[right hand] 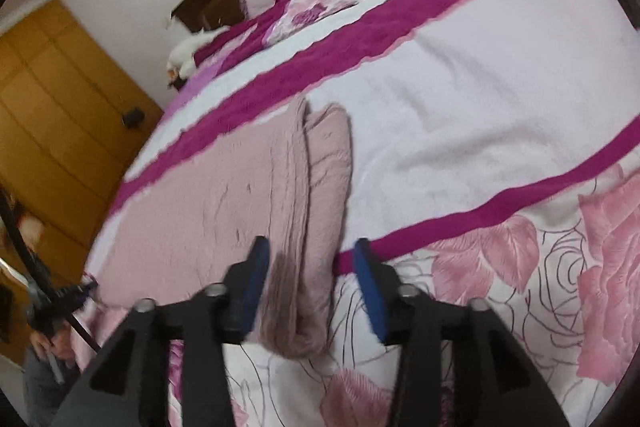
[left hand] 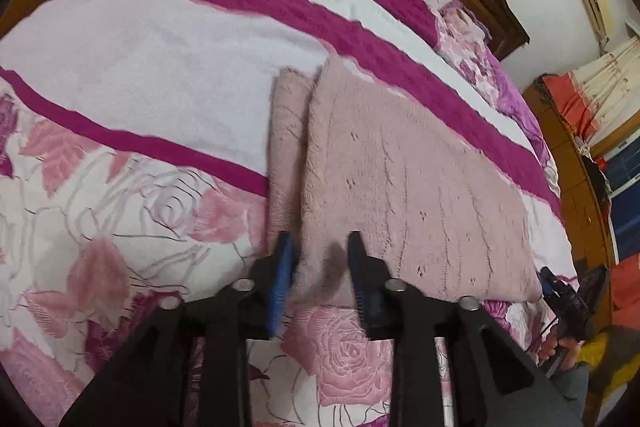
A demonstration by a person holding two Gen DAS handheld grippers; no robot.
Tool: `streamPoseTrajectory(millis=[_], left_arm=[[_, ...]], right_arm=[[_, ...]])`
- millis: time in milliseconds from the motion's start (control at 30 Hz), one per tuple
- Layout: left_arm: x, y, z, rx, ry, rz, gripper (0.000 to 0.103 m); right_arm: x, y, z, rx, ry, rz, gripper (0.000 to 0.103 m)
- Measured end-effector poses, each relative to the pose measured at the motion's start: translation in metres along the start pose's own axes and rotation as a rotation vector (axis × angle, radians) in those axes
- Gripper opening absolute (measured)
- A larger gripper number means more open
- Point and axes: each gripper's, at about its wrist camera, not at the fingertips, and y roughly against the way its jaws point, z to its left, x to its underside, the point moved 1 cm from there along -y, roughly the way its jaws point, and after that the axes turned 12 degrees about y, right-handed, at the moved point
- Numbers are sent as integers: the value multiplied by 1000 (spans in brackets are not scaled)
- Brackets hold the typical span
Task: Fold small clothes
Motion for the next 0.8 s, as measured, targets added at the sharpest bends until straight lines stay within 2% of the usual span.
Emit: streamPoseTrajectory(millis=[67, 167, 300, 400, 533, 633, 700, 733, 800], left_arm=[[-4, 8, 3, 13, 21, -38, 12], [-11, 14, 7, 48, 53, -75, 13], [-19, 6, 4, 48, 49, -76, 13], [-24, -5, 0, 37, 43, -63, 13], [-25, -15, -4, 14, 29, -53, 13], [-25, -18, -4, 8, 27, -44, 13], [-25, -19, -5, 6, 25, -41, 13], [-25, -19, -5, 5, 24, -41, 13], [-25, -20, -6, 0, 20, -41, 13]], right_arm=[[-2, -9, -17, -95, -79, -1, 64], [-1, -35, -35, -217, -183, 55, 65], [-6, -52, -47, -342, -239, 37, 62], [-15, -73, -52, -433, -255, 29, 56], [-25, -93, -49, -461, -217, 34, 42], [-31, -101, -43, -455, -172, 37, 41], [-33, -102, -40, -434, -156, 42, 29], [-32, -103, -41, -395, -157, 51, 15], [-33, -101, -45, -398, -193, 38, 15]])
